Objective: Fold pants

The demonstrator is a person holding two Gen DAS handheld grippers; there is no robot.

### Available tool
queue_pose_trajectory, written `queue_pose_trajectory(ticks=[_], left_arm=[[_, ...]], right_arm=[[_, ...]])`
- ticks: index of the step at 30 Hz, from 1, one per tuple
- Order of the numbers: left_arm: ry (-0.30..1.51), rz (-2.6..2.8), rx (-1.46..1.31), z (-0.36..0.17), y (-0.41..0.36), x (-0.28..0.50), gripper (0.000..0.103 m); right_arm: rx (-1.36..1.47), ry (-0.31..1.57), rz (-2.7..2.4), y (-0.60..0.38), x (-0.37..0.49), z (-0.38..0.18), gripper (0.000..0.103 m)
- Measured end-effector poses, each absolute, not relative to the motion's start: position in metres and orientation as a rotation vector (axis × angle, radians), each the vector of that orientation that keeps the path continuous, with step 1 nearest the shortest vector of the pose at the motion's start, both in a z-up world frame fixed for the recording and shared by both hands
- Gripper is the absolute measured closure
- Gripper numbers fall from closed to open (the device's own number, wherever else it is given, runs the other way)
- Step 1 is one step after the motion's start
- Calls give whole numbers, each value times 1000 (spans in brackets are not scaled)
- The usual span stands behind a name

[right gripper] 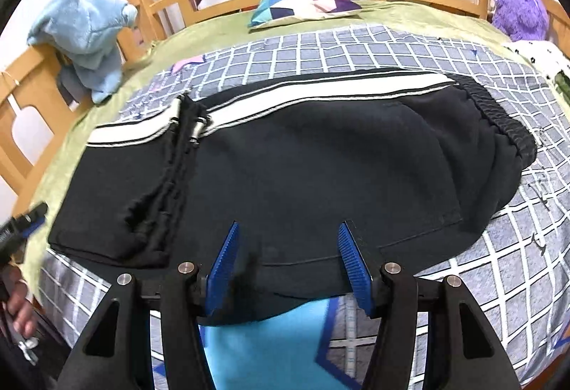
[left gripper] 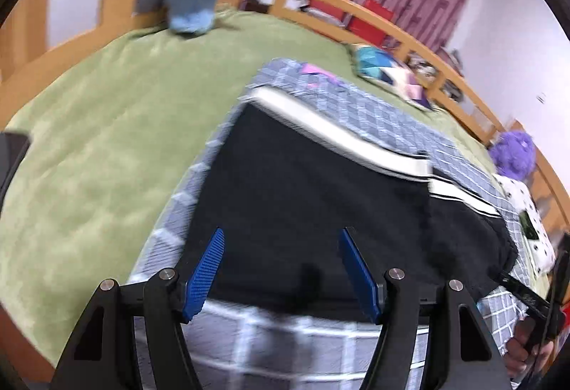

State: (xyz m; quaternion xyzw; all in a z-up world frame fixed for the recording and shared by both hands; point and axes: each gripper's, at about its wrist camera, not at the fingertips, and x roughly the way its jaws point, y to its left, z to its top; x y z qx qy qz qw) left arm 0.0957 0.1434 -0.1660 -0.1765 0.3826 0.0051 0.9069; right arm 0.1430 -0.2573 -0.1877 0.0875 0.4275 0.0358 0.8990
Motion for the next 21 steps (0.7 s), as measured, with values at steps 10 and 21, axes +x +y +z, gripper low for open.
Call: queue_pose_trajectory(ticks=[10,21], left_arm=[[850,-38,-568,-199,197,85,38],[889,-36,-647,-216,185,109,40]], right_arm=[[119,914,75,-239,137,-196,46],[108,945,39,-241,144,-208,46]])
